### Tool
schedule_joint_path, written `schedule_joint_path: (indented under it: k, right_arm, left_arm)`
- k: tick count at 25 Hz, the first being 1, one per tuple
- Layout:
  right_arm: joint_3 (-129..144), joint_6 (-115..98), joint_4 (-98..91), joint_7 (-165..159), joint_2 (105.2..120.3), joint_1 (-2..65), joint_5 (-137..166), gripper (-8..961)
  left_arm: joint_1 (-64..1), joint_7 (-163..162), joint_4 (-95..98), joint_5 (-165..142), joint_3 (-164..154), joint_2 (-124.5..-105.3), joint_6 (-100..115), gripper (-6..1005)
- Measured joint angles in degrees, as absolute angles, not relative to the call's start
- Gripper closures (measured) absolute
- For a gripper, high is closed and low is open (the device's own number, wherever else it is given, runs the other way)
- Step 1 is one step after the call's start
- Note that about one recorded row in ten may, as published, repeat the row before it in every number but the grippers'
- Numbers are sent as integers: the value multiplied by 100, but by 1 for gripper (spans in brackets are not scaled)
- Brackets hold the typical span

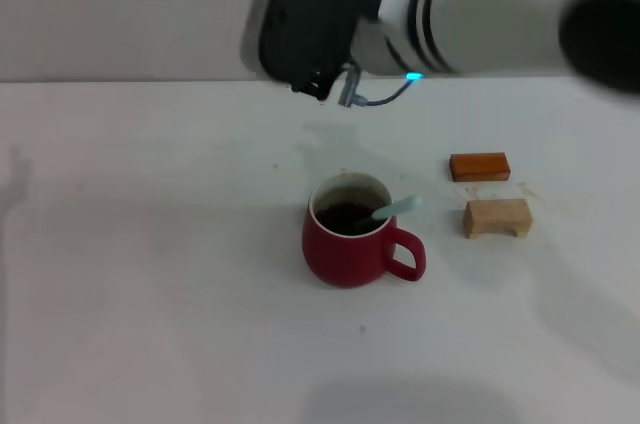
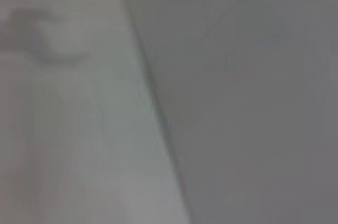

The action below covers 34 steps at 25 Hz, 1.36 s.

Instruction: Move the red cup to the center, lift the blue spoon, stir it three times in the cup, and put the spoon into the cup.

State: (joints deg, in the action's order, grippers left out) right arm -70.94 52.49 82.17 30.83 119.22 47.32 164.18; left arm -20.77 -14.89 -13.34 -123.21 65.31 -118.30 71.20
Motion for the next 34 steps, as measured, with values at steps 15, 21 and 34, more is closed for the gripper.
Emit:
schedule_joint_path:
  k: [15, 21, 34]
  right_arm:
    - [-6973, -2031, 7621, 2264, 11978, 1502, 16093, 675]
    - [-6994, -4070, 7163, 2861, 11966, 599, 13746, 675]
    - [-7278, -5486, 5690, 2850, 11893, 233, 12438, 675]
  left_arm:
    - [-2185, -1494, -1336, -12337, 6504, -11829, 7117, 139]
    - [-2203, -1470, -1343, -12340, 6497, -11830, 7104, 139]
    - [-2206, -1440, -1270, -12340, 6486, -11830, 7083, 139]
